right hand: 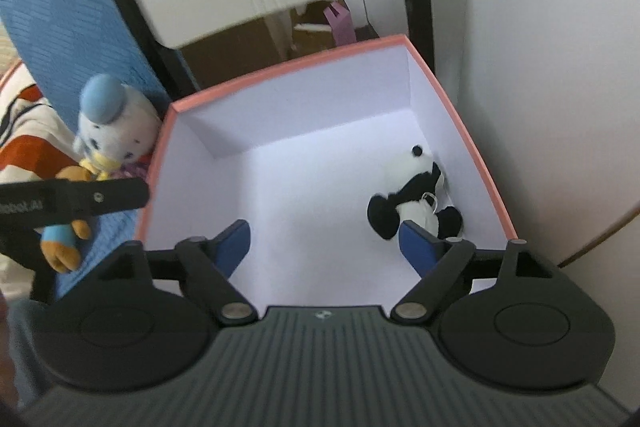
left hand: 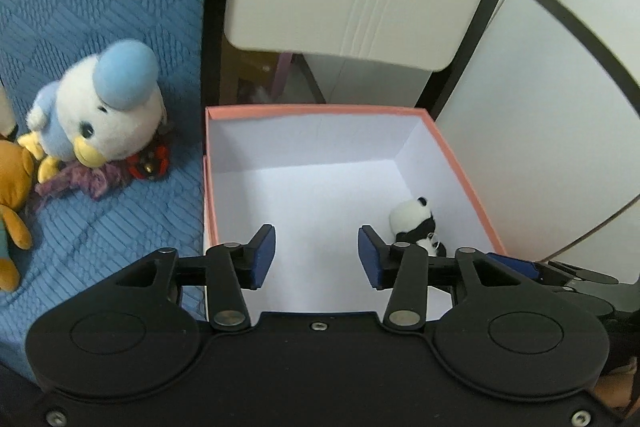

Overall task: Organize objects
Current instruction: 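Open the left gripper, dropping the pink plush clip onto the seat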

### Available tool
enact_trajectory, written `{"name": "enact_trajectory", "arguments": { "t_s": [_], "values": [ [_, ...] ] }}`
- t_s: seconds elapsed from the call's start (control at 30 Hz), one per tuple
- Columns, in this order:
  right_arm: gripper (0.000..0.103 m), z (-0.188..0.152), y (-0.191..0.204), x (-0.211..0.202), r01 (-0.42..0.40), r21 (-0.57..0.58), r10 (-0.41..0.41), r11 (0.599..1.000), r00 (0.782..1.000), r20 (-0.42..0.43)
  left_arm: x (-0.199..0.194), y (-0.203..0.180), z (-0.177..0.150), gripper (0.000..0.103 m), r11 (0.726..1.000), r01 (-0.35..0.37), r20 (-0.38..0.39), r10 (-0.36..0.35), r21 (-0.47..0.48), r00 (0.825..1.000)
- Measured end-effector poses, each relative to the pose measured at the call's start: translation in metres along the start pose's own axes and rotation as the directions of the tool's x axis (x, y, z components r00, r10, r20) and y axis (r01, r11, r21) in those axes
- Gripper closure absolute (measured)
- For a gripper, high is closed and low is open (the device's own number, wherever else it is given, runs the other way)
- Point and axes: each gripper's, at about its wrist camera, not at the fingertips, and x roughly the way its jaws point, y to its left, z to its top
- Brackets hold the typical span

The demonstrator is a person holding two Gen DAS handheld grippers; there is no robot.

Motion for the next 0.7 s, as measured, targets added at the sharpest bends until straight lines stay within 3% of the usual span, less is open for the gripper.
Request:
{"name": "enact_trajectory", "arguments": {
  "t_s": [0.4, 0.7],
  "values": [
    [0.02, -0.011, 0.05, -0.074, -0.043, 0.003, 0.042, 0.999, 0.992, 0.116, -0.077, 0.02, -0.006, 0.051, 0.999, 0.022, 0.098, -0.026, 0.035, 0.995],
    [0.02, -0.032, 0.089, -0.094, -0.031, -0.027, 0.035, 0.999, 0.989, 0.146, -0.107, 0.044, -0.024, 0.047, 0.999, 0.043, 0.13, -0.046, 0.027, 0.99]
  ]
}}
